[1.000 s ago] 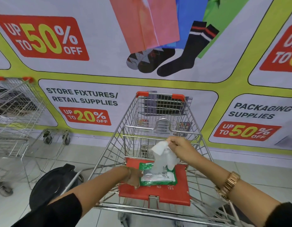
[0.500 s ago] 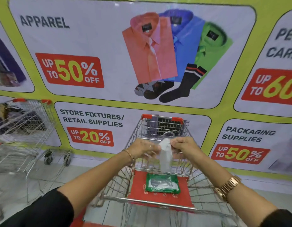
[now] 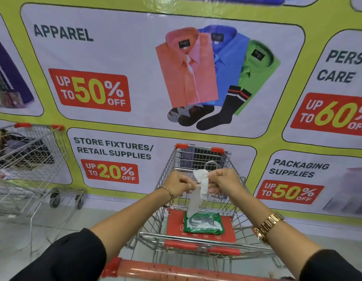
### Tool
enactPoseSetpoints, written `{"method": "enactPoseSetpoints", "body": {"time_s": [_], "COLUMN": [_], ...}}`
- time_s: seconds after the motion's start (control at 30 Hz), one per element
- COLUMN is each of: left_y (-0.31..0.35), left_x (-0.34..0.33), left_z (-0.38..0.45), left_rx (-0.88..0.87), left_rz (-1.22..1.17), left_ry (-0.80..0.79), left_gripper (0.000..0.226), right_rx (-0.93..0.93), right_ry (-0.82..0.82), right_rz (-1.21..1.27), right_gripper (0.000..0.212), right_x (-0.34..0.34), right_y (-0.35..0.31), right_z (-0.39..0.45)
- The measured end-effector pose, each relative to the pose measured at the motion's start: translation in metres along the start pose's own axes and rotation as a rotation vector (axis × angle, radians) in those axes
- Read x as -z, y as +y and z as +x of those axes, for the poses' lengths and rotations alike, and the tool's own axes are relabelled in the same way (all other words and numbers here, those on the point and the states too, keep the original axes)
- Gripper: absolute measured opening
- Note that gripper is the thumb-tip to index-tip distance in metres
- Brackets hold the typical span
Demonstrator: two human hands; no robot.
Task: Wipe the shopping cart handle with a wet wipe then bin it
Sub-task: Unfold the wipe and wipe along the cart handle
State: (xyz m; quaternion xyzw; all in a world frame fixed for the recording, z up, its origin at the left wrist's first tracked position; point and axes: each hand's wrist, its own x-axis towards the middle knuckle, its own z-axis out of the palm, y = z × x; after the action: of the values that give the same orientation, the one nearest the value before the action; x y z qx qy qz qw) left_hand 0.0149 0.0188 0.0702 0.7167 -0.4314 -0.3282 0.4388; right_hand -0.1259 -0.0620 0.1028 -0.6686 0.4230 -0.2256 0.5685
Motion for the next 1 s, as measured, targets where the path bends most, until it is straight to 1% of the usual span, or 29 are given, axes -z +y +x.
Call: {"method": "enactPoseSetpoints", "body": {"time_s": [0.07, 0.13, 0.2, 0.27, 0.4, 0.5, 0.57, 0.63, 0.73, 0.8, 0.9, 1.0], "left_y": [-0.005, -0.01, -0.015, -0.019, -0.028, -0.032, -0.033, -0.034, -0.03, -0.026, -0.022, -0.021], "left_x": [-0.001, -0.004, -0.01, -0.019, -0.035, -0.042, -0.045, -0.047, -0.05, -0.052, -0.054, -0.056], "left_z": [0.005, 0.013, 0.021, 0.028, 0.043, 0.052, 0.054, 0.056, 0.058, 0.059, 0.059, 0.055], "left_rx": [0.037, 0.065, 0.081, 0.102, 0.11, 0.153, 0.216, 0.266, 0.289, 0.297, 0.259, 0.221], "left_rz": [-0.027, -0.013, 0.077, 0.134, 0.148, 0.12, 0.064, -0.015, -0.168, -0.272, -0.276, -0.236], "left_ry": [-0.015, -0.037, -0.088, -0.123, -0.135, -0.186, -0.191, -0.18, -0.198, -0.205, -0.2, -0.175], "left_gripper": [0.018, 0.038, 0.057, 0.064, 0.048, 0.035, 0.029, 0.018, 0.022, 0.02, 0.015, 0.007], "right_rx": [-0.008, -0.022, -0.042, -0.049, -0.049, -0.057, -0.07, -0.087, -0.113, -0.121, -0.122, -0.122], "right_ry": [-0.003, -0.003, -0.005, -0.018, -0.042, -0.039, -0.027, -0.008, 0.006, 0.005, 0.001, -0.005], "right_rz": [-0.008, -0.026, -0.035, -0.055, -0.09, -0.088, -0.079, -0.072, -0.059, -0.067, -0.069, -0.085], "right_gripper": [0.023, 0.027, 0.028, 0.026, 0.023, 0.022, 0.021, 0.023, 0.016, 0.011, 0.011, 0.018], "right_x": [0.002, 0.004, 0.005, 0.007, 0.012, 0.018, 0.023, 0.028, 0.033, 0.036, 0.038, 0.037], "right_y": [0.002, 0.005, 0.009, 0.013, 0.021, 0.03, 0.037, 0.045, 0.054, 0.057, 0.058, 0.057], "right_z": [0.004, 0.011, 0.017, 0.024, 0.037, 0.045, 0.049, 0.052, 0.055, 0.056, 0.057, 0.054]}}
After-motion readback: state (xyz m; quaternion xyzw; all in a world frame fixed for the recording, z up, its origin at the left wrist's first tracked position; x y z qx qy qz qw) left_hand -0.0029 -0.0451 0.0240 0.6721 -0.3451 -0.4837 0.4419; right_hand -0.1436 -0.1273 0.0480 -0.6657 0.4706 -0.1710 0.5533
